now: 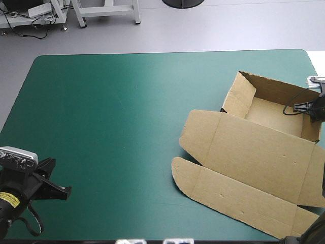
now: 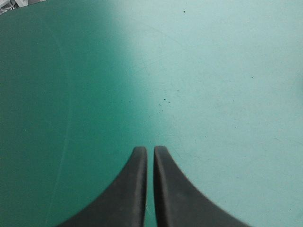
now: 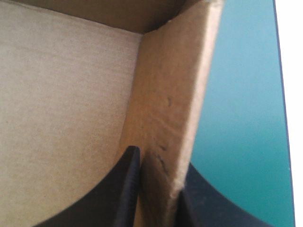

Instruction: Fold the box

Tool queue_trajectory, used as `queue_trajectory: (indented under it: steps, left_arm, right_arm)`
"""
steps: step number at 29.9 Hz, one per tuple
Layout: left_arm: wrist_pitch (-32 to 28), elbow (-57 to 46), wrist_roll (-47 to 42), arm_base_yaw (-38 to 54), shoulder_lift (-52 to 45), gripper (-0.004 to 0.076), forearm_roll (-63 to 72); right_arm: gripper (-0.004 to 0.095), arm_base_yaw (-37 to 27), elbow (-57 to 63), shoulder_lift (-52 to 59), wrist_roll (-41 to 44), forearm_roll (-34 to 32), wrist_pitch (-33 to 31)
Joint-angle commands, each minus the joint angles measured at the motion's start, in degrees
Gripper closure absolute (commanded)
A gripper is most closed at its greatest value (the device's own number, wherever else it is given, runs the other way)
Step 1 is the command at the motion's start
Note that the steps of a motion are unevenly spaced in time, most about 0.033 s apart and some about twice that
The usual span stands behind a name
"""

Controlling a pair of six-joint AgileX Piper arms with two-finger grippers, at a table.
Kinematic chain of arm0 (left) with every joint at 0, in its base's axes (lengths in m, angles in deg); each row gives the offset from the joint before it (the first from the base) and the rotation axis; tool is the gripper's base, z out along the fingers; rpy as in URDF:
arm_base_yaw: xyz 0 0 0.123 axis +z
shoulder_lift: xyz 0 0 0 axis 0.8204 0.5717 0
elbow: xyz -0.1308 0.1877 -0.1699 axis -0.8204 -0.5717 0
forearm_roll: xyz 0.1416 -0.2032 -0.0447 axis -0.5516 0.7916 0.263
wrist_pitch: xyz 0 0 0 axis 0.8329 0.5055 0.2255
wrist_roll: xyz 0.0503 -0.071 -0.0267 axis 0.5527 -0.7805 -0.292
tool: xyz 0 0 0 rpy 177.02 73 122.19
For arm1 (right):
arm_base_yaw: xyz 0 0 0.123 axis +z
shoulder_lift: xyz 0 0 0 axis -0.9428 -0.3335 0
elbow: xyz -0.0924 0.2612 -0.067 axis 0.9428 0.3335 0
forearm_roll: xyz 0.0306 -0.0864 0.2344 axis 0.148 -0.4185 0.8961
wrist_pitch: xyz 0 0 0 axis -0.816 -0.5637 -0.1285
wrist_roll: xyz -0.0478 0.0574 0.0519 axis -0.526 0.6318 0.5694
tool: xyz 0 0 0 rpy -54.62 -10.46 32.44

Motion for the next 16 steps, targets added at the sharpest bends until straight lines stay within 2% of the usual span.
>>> queue_trajectory:
  steps: [1,6,16]
  left_arm:
    - [-3.5,1.3,-0.1,-0.2,0.5,0.07,0.3]
    - [-3.4,1.3,-0.1,-0.2,0.5,0.071,0.3]
    - [-3.2,1.3,0.1,-0.2,0.5,0.0717,-0.3]
  right_arm:
    - [0.0685,-0.5,-4.4,1.5,-2.9,-4.9,-7.5]
    - [0.0642,-0.5,-8.8,1.5,-2.9,-4.0,-11.0]
    - [0.0642,-0.6,-10.3,1.5,-1.8,5.8,-12.8]
